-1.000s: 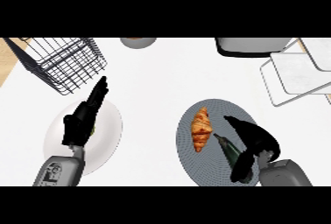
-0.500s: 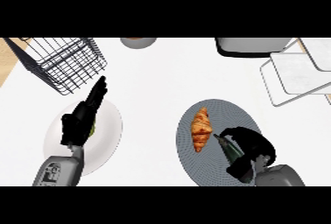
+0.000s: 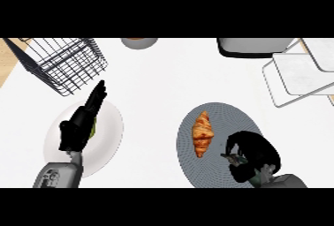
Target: Pick the eggplant from the placemat and place it in the tiered shelf
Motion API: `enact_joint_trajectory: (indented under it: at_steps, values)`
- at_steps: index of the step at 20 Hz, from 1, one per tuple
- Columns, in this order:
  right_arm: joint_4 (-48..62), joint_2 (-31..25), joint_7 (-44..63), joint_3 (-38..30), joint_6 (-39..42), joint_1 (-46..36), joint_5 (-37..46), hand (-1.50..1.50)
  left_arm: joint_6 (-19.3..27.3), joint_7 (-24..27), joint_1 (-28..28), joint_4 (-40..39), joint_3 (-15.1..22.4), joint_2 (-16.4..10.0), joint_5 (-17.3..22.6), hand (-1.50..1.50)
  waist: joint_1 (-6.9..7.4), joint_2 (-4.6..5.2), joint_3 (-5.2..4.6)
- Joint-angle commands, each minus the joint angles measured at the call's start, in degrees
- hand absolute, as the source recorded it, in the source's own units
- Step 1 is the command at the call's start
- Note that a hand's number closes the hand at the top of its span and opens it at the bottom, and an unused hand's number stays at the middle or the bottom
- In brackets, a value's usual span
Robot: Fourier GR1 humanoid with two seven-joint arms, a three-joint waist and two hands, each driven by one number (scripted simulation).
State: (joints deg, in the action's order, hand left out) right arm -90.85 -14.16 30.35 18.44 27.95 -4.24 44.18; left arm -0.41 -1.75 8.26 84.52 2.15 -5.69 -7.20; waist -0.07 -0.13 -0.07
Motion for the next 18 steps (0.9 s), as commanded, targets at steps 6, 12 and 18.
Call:
enact_joint_trajectory:
  at_steps: [6,12,18]
  values:
    - [-9.8,-0.5,-4.2,-2.2,-13.9,6.6,5.3,1.50,0.3,1.8,0.8,-3.1,-0.2,0.5,-1.0,0.00,-0.30,0.08,0.07]
    - [-18.9,5.5,-4.2,-3.7,-19.1,8.6,1.4,1.50,-0.4,0.8,0.0,-1.0,-0.1,0.3,-0.5,0.00,-0.22,-0.09,0.10]
    - [-34.6,7.4,-3.9,-5.1,-20.7,12.5,-2.8,1.50,1.5,0.4,4.1,-4.1,-0.6,1.9,-1.3,0.00,-0.97,-0.01,0.05]
